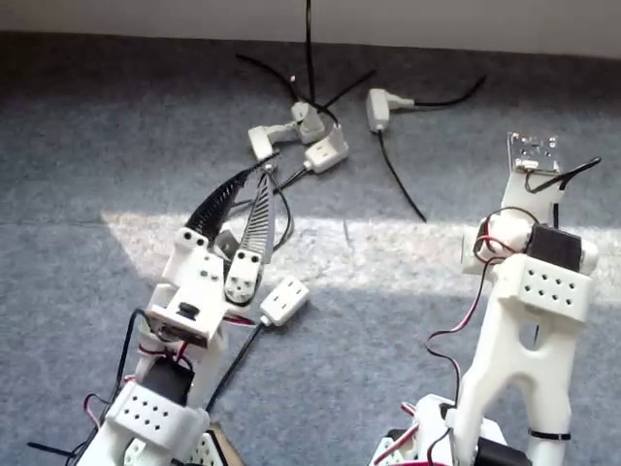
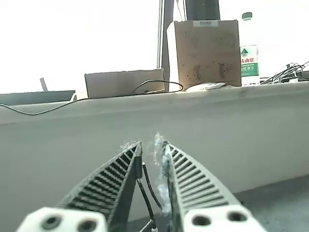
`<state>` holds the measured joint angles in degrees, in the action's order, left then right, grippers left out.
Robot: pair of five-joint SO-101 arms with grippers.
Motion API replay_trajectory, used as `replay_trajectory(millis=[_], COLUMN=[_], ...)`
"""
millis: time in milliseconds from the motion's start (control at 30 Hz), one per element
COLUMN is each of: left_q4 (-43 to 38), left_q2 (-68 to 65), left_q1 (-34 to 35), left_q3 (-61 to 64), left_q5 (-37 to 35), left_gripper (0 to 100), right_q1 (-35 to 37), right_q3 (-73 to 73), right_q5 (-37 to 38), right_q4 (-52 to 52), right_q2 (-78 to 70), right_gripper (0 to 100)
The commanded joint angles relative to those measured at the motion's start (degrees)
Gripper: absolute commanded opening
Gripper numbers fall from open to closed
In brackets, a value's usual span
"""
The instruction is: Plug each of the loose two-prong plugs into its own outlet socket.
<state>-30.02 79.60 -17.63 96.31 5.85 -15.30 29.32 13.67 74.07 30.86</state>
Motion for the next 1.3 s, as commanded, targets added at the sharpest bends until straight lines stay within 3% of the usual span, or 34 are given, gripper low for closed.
replay_trajectory(millis=[0, 167, 533, 667, 800, 1100, 1167, 1267], left_q4=[-0.97, 1.32, 32.35, 41.85, 48.00, 80.70, 84.31, 83.25], left_q2=[0.04, -0.57, -0.48, -0.40, -0.48, -0.48, -0.48, -0.66], left_q1=[1.10, 10.77, 28.79, 33.54, 34.07, 27.30, 27.56, 32.13], left_q3=[0.66, 1.19, 1.10, 0.66, -0.84, -24.75, -28.62, -30.02], left_q5=[0.44, 0.26, 0.70, 0.70, 0.62, 0.44, 0.53, 0.53], left_gripper=[1, 1, 1, 13, 26, 27, 27, 27], right_q1=[-1.98, -3.47, -3.21, -2.95, -2.86, -2.77, -2.51, -1.63], right_q3=[-0.48, -0.40, 2.86, 6.99, 9.54, 9.80, 9.80, 9.80], right_q5=[0.53, 0.62, 0.70, 3.25, 3.34, 3.34, 3.34, 3.34], right_q4=[-1.36, -4.09, -4.97, -7.96, -9.45, -9.36, -9.36, -9.27], right_q2=[0.31, 0.22, 0.31, 0.66, 0.66, 0.57, 0.31, 0.66], right_gripper=[24.5, 24.5, 24.5, 24.5, 24.5, 24.5, 24.5, 24.5])
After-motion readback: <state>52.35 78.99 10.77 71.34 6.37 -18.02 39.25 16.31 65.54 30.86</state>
